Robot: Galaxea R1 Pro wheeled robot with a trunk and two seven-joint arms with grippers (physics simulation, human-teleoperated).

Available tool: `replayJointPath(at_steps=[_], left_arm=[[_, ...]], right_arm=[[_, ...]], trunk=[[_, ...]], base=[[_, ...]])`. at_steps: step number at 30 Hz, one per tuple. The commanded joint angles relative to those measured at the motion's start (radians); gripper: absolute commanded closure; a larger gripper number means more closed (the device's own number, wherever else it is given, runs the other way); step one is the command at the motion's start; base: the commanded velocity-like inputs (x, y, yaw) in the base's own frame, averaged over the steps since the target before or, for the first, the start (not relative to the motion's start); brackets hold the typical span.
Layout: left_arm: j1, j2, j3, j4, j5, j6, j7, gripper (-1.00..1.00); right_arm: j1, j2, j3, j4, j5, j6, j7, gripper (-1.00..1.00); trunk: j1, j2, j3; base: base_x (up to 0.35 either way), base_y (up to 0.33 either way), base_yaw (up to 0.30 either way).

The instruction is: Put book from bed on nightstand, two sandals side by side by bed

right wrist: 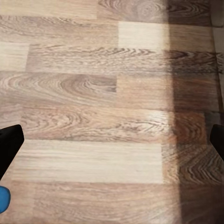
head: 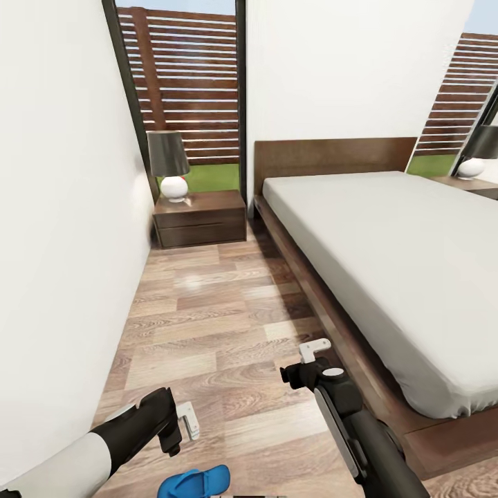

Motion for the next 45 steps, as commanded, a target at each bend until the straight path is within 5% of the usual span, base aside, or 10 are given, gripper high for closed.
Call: replayJointPath(at_steps=[1, 10, 22, 36, 45], left_arm=[[-0.001, 0.001, -0.003, -0.002, -0.011, 0.001, -0.009, -1.00], [-0.001, -0.004, -0.001, -0.002, -0.012, 0.001, -0.008, -1.00], [-0.001, -0.024, -0.002, 0.000, -0.016, 0.001, 0.011, -1.00], [0.001, -0.057, -0.006, 0.011, -0.011, 0.001, 0.158, -1.00], [0.001, -0.061, -0.007, 0.011, -0.010, 0.001, 0.174, -1.00]], right_arm=[[-0.001, 0.000, 0.001, -0.001, -0.001, 0.005, -0.006, -1.00], [-0.001, 0.000, 0.003, 0.000, -0.001, 0.005, -0.006, -1.00], [-0.001, 0.000, 0.014, -0.002, 0.000, 0.005, -0.006, -1.00], [0.000, 0.000, 0.015, -0.020, 0.001, 0.005, -0.007, -1.00], [0.015, 0.000, 0.015, -0.062, -0.005, 0.005, -0.008, -1.00]], trunk=[[0.000, 0.000, -0.001], [0.000, 0.000, -0.001], [0.005, -0.003, -0.047], [0.012, -0.006, -0.101], [0.016, -0.009, -0.136]], base=[[0.003, 0.000, 0.000], [0.000, 0.000, 0.000], [0.000, 0.000, 0.000], [0.000, 0.000, 0.000], [0.000, 0.000, 0.000]])
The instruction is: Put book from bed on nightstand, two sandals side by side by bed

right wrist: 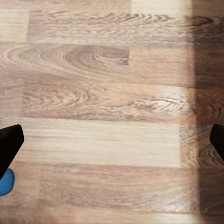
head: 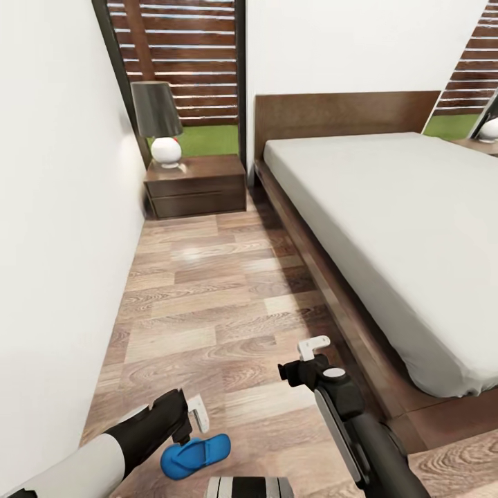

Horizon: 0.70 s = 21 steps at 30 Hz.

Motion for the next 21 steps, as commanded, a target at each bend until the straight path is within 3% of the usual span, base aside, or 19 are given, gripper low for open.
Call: replayJointPath(at_steps=[1, 21], left_arm=[[-0.001, 0.001, -0.004, -0.002, -0.011, 0.002, -0.008, -1.00], [-0.001, 0.000, -0.005, -0.002, -0.011, 0.002, -0.008, -1.00]], right_arm=[[0.000, 0.000, 0.001, -0.002, -0.002, 0.005, -0.006, -1.00], [0.002, 0.000, 0.002, -0.003, -0.002, 0.005, -0.007, -1.00]], trunk=[[0.000, -0.001, -0.005], [0.009, -0.005, -0.082]], base=[[0.000, 0.000, 0.000], [0.000, 0.000, 0.000]])
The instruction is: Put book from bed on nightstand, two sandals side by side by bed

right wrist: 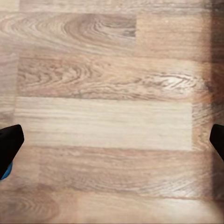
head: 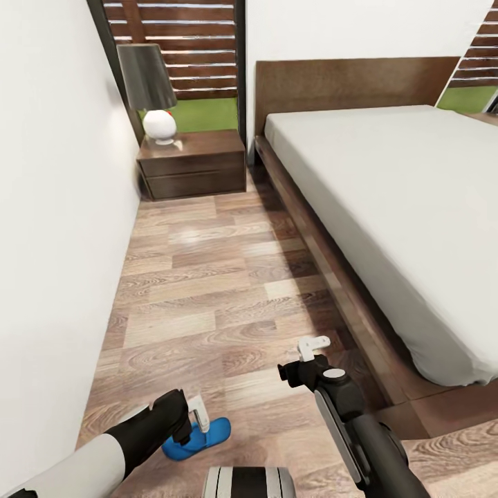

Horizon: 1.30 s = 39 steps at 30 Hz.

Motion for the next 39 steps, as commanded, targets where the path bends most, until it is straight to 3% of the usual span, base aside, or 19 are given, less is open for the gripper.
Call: replayJointPath(at_steps=[1, 11, 19, 25, 26, 27, 32, 39], left_arm=[[-0.001, 0.000, -0.005, -0.002, -0.011, 0.002, -0.009, -1.00], [-0.001, -0.002, -0.010, -0.011, -0.018, 0.011, -0.010, -1.00], [-0.002, -0.027, -0.011, -0.015, -0.045, 0.041, -0.010, -1.00], [-0.004, -0.052, -0.009, -0.019, -0.136, 0.101, -0.011, -1.00], [-0.004, -0.064, -0.007, -0.026, -0.184, 0.120, -0.013, -1.00], [-0.004, -0.067, -0.006, -0.030, -0.198, 0.125, -0.014, -1.00], [-0.004, -0.071, -0.005, -0.036, -0.220, 0.132, -0.015, -1.00], [-0.004, -0.072, -0.005, -0.037, -0.224, 0.133, -0.014, -1.00]], right_arm=[[-0.001, 0.000, 0.001, 0.000, -0.001, 0.005, -0.006, -1.00], [-0.001, 0.000, 0.001, 0.002, 0.001, 0.005, -0.007, -1.00], [-0.001, 0.000, 0.001, 0.003, 0.003, 0.005, -0.007, -1.00], [-0.001, 0.000, 0.001, 0.003, 0.004, 0.005, -0.007, -1.00], [-0.001, 0.000, 0.001, 0.003, 0.004, 0.005, -0.007, -1.00], [-0.001, 0.000, 0.001, 0.002, 0.004, 0.005, -0.007, -1.00], [-0.001, 0.000, 0.001, 0.002, 0.004, 0.005, -0.007, -1.00], [-0.001, 0.000, 0.001, 0.004, 0.004, 0.005, -0.007, -1.00]], trunk=[[0.000, -0.001, -0.005], [0.005, -0.003, -0.043], [0.008, -0.005, -0.074], [0.010, -0.006, -0.086], [0.010, -0.006, -0.086], [0.010, -0.006, -0.086], [0.010, -0.006, -0.086], [0.010, -0.006, -0.086]], base=[[0.000, 0.000, 0.000], [0.000, 0.000, 0.000], [0.000, 0.000, 0.000], [0.000, 0.000, 0.000], [0.000, 0.000, 0.000], [0.000, 0.000, 0.000], [0.000, 0.000, 0.000], [0.000, 0.000, 0.000]])
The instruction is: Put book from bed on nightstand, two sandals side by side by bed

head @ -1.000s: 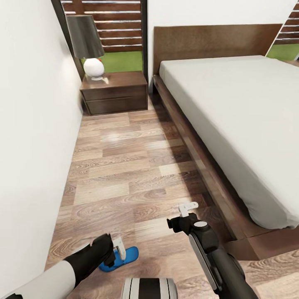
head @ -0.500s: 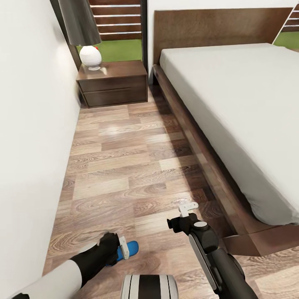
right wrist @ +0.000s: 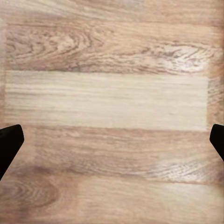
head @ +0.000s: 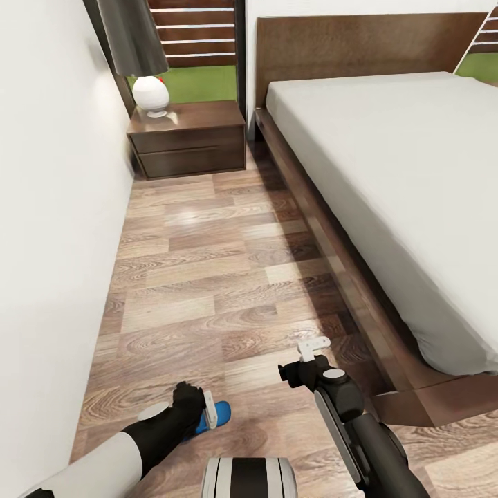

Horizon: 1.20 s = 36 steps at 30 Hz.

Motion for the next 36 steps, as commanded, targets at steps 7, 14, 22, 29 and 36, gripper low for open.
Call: replayJointPath(at_steps=[7, 14, 22, 29, 36], left_arm=[[0.000, 0.001, -0.005, -0.005, -0.015, -0.001, -0.004, -1.00], [0.000, 0.003, 0.000, -0.005, -0.015, -0.011, 0.020, -1.00], [0.000, 0.006, 0.006, -0.004, -0.007, -0.029, 0.083, -1.00], [0.001, 0.013, 0.009, -0.001, 0.004, -0.102, 0.110, -1.00], [0.001, 0.008, 0.025, -0.003, 0.007, -0.130, 0.112, -1.00]], right_arm=[[-0.001, 0.000, 0.001, 0.000, 0.001, 0.005, -0.006, -1.00], [-0.001, 0.000, 0.001, -0.002, 0.001, 0.005, -0.006, -1.00], [-0.001, 0.000, 0.001, -0.002, 0.001, 0.005, -0.006, -1.00], [-0.001, 0.000, 0.001, 0.002, 0.001, 0.005, -0.006, -1.00], [-0.001, 0.000, 0.001, 0.008, 0.002, 0.004, -0.007, -1.00]], trunk=[[0.000, 0.000, -0.001], [0.001, -0.001, -0.008], [0.004, -0.003, -0.039], [0.004, -0.003, -0.039], [0.004, -0.003, -0.039]], base=[[0.000, 0.000, 0.000], [0.000, 0.000, 0.000], [0.000, 0.000, 0.000], [0.000, 0.000, 0.000], [0.000, 0.000, 0.000]])
